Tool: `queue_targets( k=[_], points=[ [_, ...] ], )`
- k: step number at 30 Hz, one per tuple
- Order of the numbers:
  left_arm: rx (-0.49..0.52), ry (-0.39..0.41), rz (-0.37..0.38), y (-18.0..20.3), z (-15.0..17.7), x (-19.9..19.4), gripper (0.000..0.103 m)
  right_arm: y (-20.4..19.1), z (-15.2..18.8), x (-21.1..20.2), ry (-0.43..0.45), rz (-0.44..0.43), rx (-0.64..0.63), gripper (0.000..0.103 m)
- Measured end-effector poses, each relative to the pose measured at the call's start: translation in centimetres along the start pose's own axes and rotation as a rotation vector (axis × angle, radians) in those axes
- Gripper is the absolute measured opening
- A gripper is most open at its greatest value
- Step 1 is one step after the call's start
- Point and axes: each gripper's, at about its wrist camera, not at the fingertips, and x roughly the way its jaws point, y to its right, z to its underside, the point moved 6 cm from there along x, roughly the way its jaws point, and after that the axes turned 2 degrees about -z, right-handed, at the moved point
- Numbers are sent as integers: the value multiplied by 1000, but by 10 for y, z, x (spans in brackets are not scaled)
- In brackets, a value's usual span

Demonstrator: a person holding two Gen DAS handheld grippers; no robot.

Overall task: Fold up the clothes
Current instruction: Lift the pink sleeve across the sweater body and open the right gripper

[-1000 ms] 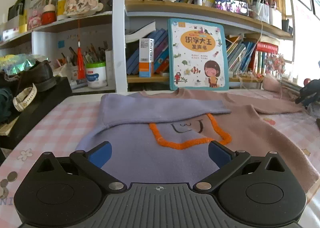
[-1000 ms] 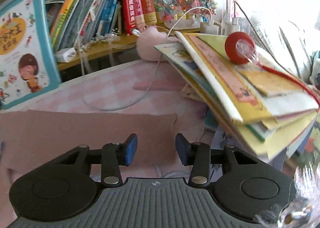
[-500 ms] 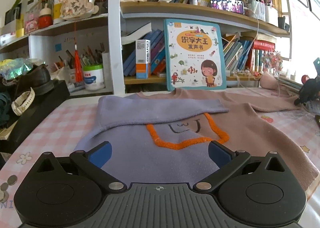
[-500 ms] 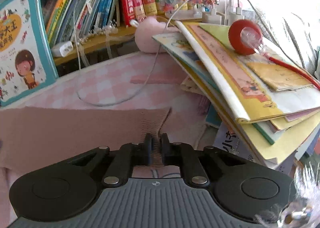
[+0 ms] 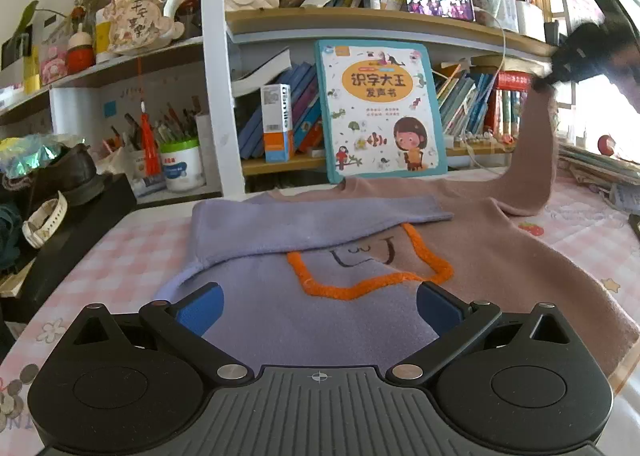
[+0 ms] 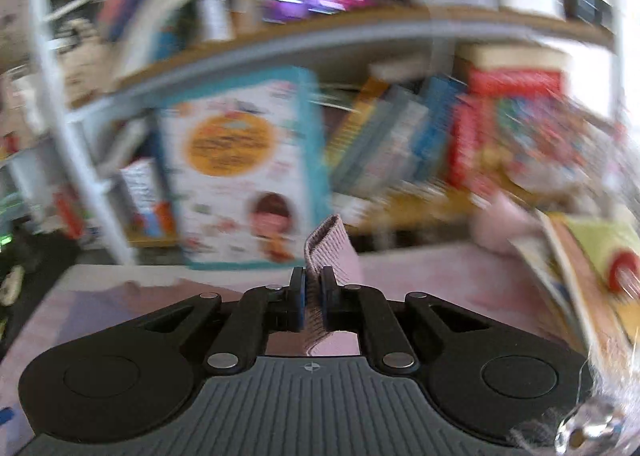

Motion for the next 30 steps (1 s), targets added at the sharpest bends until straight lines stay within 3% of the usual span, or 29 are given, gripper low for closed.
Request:
queue_targets(
  k=[9,16,23,30],
  points=[
    [39,-12,-11,6,0,2,103,-166,-25,39,62,-280,-119,7],
    [56,-16,-15,8,1,2,103,-252,-10,87,0,-400,-144,7],
    [44,-16,-15,6,1,2,103,-290,14,125,-67,-414,-153,2],
    [41,-6,-11,5,0,0,103,-284,39,128,-124,-421,-178,3]
  ],
)
